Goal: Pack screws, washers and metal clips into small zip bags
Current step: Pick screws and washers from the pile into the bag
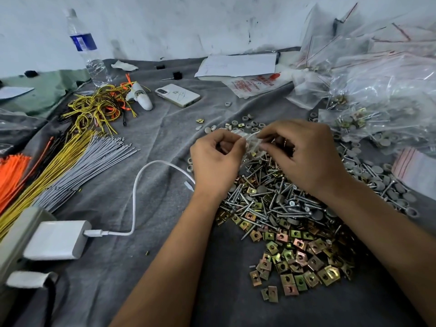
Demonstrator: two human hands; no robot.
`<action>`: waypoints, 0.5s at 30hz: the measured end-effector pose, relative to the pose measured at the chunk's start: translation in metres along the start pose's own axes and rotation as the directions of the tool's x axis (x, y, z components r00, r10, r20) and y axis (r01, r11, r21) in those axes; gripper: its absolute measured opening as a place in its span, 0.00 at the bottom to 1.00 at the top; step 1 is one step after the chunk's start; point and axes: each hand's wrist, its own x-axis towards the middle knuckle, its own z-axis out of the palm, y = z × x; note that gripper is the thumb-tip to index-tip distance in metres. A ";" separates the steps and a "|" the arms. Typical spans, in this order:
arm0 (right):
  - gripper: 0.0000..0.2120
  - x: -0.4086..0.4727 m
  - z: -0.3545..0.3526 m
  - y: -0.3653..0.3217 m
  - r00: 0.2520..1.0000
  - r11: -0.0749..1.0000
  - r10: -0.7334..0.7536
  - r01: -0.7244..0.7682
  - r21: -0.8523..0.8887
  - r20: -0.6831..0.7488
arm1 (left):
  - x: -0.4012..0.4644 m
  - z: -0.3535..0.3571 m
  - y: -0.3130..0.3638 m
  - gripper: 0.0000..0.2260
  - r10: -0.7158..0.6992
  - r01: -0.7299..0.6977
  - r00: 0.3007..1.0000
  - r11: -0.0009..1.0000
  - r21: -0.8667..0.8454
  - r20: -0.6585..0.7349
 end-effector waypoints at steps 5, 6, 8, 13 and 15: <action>0.08 -0.002 0.005 -0.010 0.963 0.987 -0.162 0.156 0.046 0.214 | 0.007 -0.005 0.000 0.09 -0.108 0.091 0.983 0.988 -0.123 -0.146; 0.09 -0.002 0.008 -0.013 0.932 0.979 -0.203 0.197 0.051 0.300 | 0.009 -0.007 -0.001 0.10 -0.146 0.115 0.972 0.978 -0.173 -0.182; 0.10 -0.002 0.013 -0.019 0.865 0.969 -0.244 0.237 0.072 0.439 | 0.012 -0.009 -0.002 0.11 -0.217 0.152 0.950 0.950 -0.272 -0.225; 0.15 0.000 0.021 -0.032 0.754 0.958 -0.251 0.283 0.044 0.607 | 0.017 -0.014 -0.005 0.09 -0.316 0.208 0.922 0.892 -0.401 -0.225; 0.15 -0.001 0.023 -0.034 0.748 0.958 -0.248 0.282 0.043 0.616 | 0.017 -0.015 -0.005 0.10 -0.329 0.215 0.920 0.880 -0.424 -0.215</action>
